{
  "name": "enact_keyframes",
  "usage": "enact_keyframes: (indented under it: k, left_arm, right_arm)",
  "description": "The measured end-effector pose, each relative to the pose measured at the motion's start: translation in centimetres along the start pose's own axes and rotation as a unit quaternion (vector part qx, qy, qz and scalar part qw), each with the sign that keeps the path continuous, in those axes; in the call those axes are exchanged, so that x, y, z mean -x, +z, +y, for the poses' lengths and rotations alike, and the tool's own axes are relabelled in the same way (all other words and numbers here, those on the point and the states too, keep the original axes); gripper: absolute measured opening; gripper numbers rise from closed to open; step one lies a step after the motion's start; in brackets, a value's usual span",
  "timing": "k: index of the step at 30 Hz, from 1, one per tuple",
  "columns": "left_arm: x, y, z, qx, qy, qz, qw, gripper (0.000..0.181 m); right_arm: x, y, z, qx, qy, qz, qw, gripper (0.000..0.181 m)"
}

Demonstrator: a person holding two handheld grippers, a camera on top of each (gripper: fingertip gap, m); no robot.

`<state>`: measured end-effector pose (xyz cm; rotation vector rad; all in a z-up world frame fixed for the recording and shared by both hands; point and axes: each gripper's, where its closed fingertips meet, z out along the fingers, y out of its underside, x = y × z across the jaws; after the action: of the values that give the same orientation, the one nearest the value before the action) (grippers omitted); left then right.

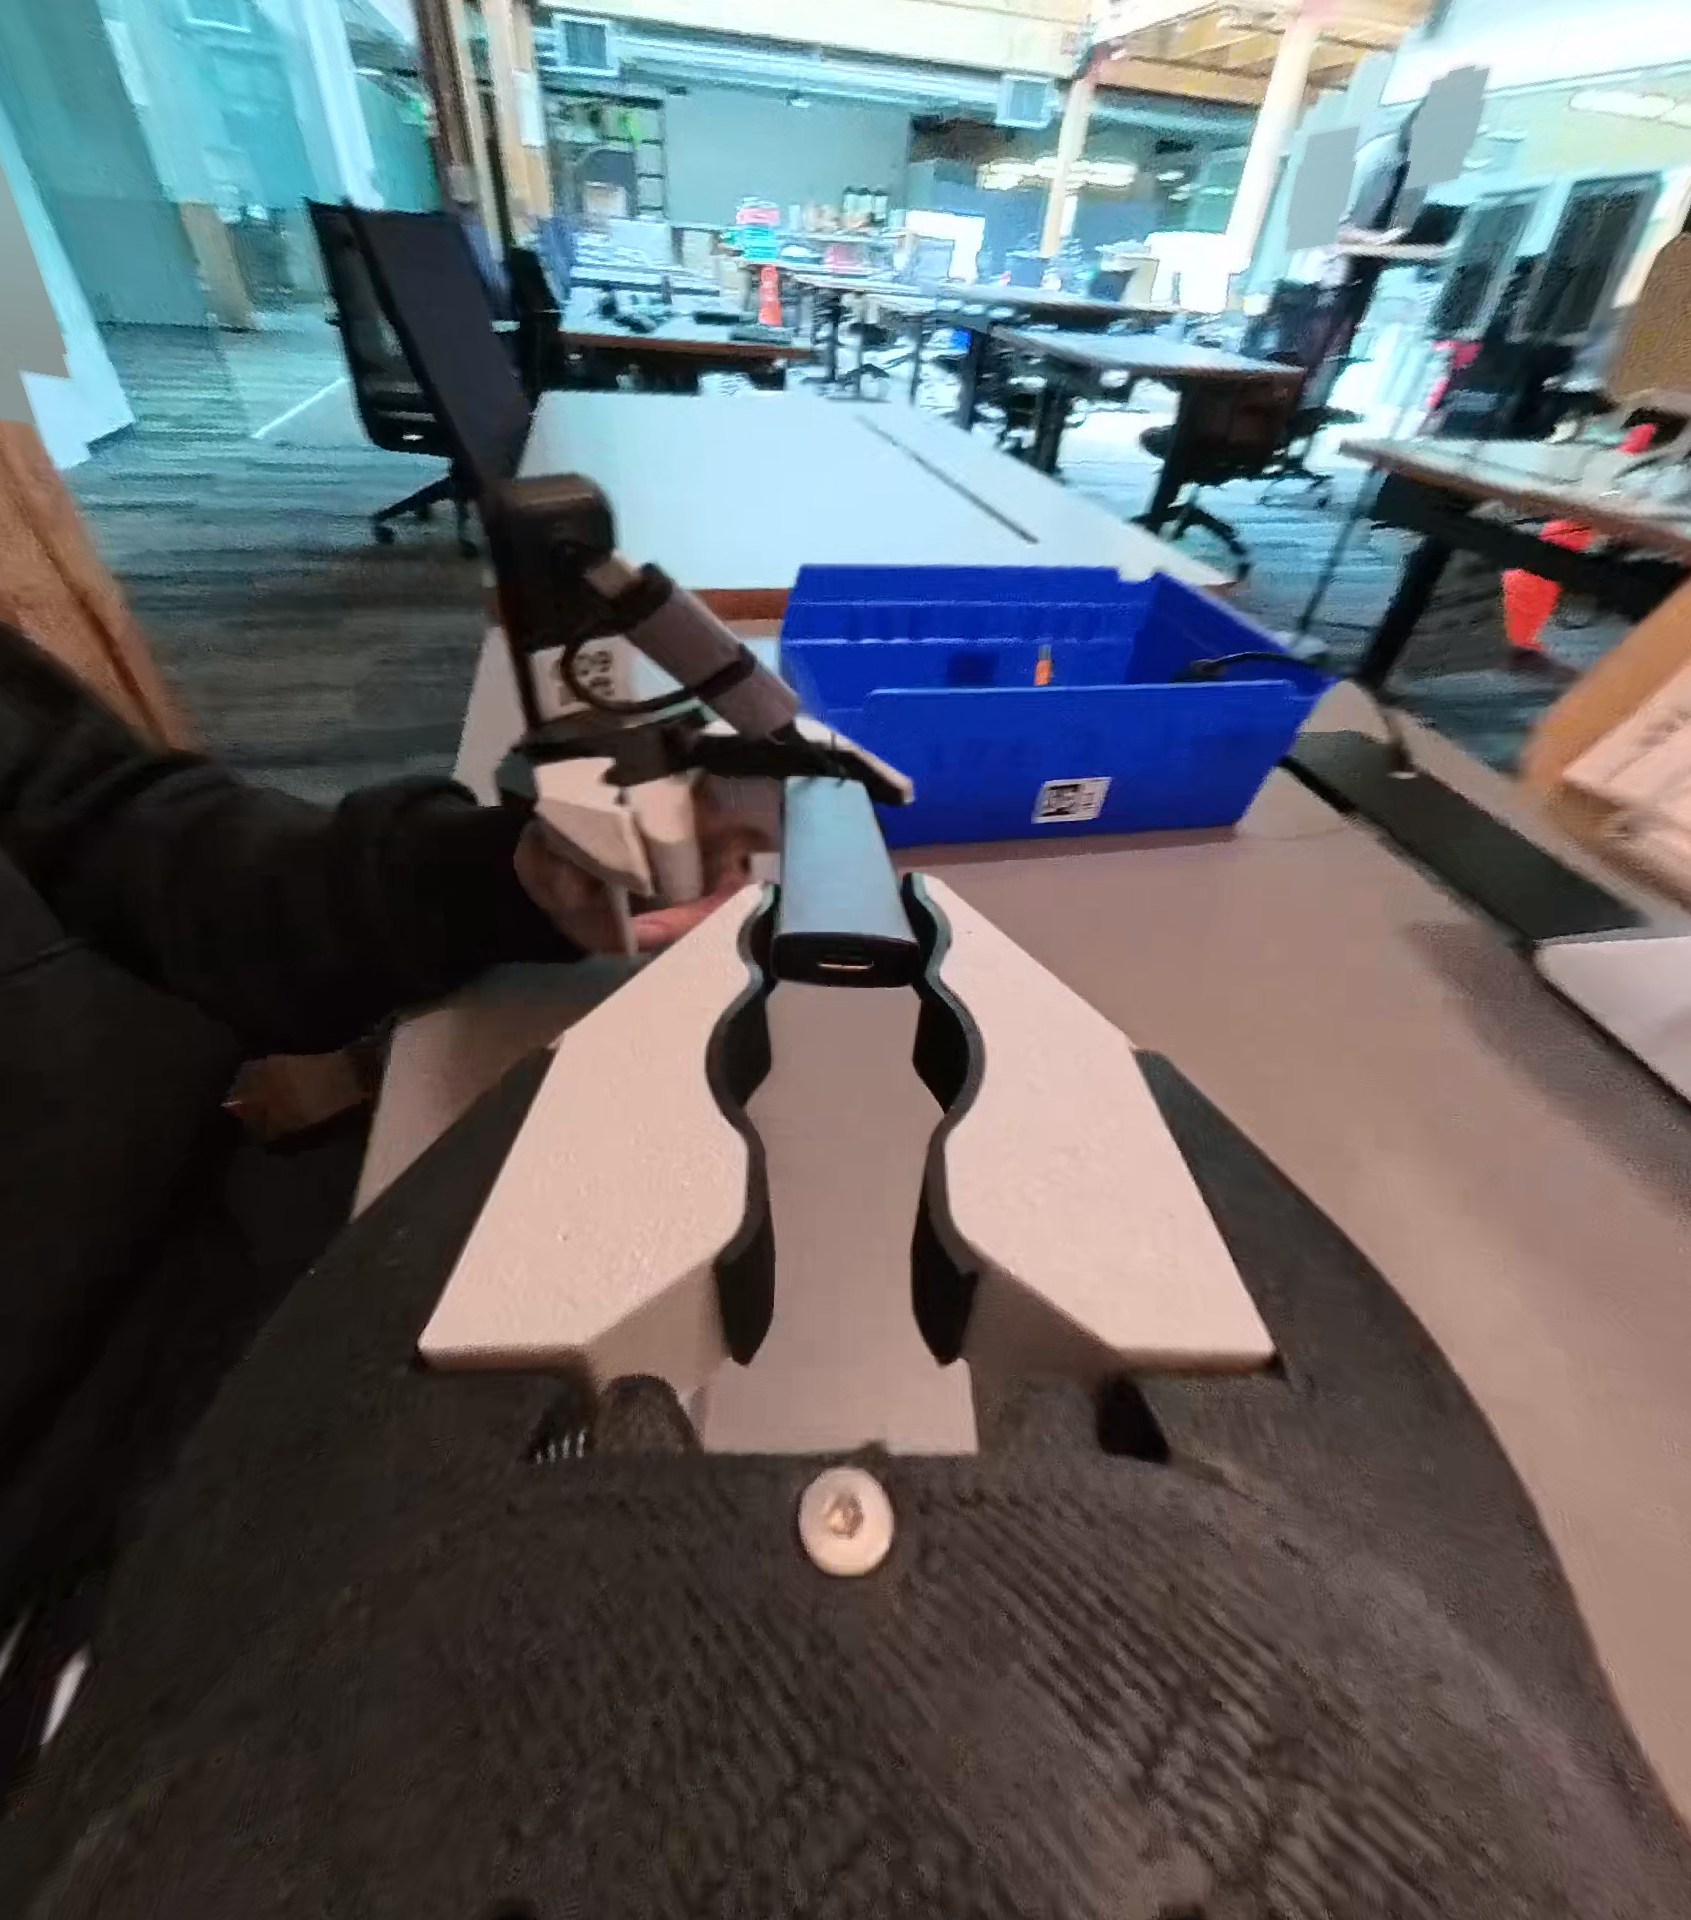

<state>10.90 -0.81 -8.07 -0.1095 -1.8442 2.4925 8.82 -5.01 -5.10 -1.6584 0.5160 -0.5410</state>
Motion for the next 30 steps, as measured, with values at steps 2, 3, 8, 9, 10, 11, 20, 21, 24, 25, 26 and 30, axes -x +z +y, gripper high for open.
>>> enact_keyframes:
  k: [2, 3, 8, 9, 10, 11, 20, 21, 24, 25, 26, 30]
  left_arm:
    - [0.3, 0.0, 0.5, 0.024, 0.020, -0.013, 0.999, 0.083]
    - [0.3, 0.1, 0.8, 0.035, 0.027, -0.014, 0.999, 0.083]
    - [0.1, 0.5, 2.1, 0.059, 0.034, -0.011, 0.998, 0.077]
    - [0.2, 0.5, 2.2, 0.059, 0.032, -0.012, 0.998, 0.076]
    - [0.2, 0.5, 2.2, 0.059, 0.031, -0.014, 0.998, 0.074]
    - [0.3, 0.5, 2.3, 0.060, 0.030, -0.015, 0.998, 0.073]
    - [1.0, 0.2, 2.5, 0.066, 0.025, -0.029, 0.997, 0.068]
    - [1.0, 0.2, 2.5, 0.066, 0.024, -0.029, 0.997, 0.067]
    - [1.0, 0.1, 2.4, 0.064, 0.019, -0.029, 0.997, 0.066]
    - [1.1, 0.1, 2.4, 0.062, 0.018, -0.030, 0.997, 0.066]
    - [1.1, 0.1, 2.4, 0.061, 0.017, -0.030, 0.998, 0.066]
    - [1.2, 0.0, 2.3, 0.059, 0.014, -0.031, 0.998, 0.064]
  right_arm:
    - [-3.2, -3.1, -1.9, -0.004, -0.013, 0.068, 0.998, 0.022]
    - [-5.5, -5.2, -3.0, -0.006, -0.020, 0.123, 0.992, 0.022]
    - [-16.5, -17.0, -6.1, 0.049, -0.024, 0.376, 0.925, 0.022]
    - [-18.9, -19.2, -5.1, 0.086, -0.017, 0.422, 0.902, 0.023]
    - [-21.1, -21.3, -3.8, 0.121, 0.003, 0.465, 0.877, 0.022]
    - [-22.8, -22.7, -2.0, 0.160, 0.031, 0.488, 0.857, 0.022]
    - [-31.0, -25.6, 9.4, 0.424, 0.038, 0.549, 0.719, 0.023]
    - [-31.6, -25.1, 10.2, 0.426, 0.041, 0.546, 0.721, 0.023]
    - [-32.6, -22.7, 11.6, 0.391, 0.074, 0.528, 0.750, 0.043]
    - [-32.6, -22.0, 11.7, 0.381, 0.090, 0.522, 0.758, 0.064]
    - [-32.7, -21.7, 11.5, 0.365, 0.098, 0.524, 0.763, 0.070]
    - [-33.0, -19.7, 8.2, 0.271, 0.092, 0.522, 0.804, 0.072]
